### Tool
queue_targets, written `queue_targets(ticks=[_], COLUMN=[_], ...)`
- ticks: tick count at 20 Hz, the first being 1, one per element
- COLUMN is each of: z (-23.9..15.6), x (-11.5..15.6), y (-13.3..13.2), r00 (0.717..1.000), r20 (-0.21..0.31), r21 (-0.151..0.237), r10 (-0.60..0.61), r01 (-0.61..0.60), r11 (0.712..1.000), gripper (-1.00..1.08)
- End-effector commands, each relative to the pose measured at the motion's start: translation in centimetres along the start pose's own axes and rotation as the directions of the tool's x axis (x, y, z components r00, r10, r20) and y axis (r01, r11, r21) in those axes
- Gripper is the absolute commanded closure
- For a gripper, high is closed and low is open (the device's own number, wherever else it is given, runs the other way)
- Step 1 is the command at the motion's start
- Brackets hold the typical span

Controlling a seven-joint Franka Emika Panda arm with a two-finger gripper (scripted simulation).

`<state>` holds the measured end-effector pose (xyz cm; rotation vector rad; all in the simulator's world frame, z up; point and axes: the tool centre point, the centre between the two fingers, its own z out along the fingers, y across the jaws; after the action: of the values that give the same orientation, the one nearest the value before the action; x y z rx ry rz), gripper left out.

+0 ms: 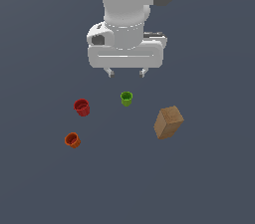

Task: Pick up a designated object from a clutter of objects.

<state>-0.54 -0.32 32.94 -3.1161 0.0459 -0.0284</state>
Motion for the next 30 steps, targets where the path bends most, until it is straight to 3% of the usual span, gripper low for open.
queue_targets(ticks=[1, 10, 18, 30], z=[0.0, -0.9, -0.7, 3.1], x=[0.0, 0.6, 0.9, 4.4], y=[0.0, 2.7, 3.0, 6.6], r00=[1.000, 0.997, 0.997, 0.996], r20=[0.000, -0.029, -0.029, -0.021], r21=[0.000, 0.001, 0.001, 0.003], r10=[0.000, 0.074, 0.076, 0.086], r01=[0.000, -0.074, -0.076, -0.086], r11=[1.000, 0.997, 0.997, 0.996], gripper=[-0.92, -0.92, -0.92, -0.92])
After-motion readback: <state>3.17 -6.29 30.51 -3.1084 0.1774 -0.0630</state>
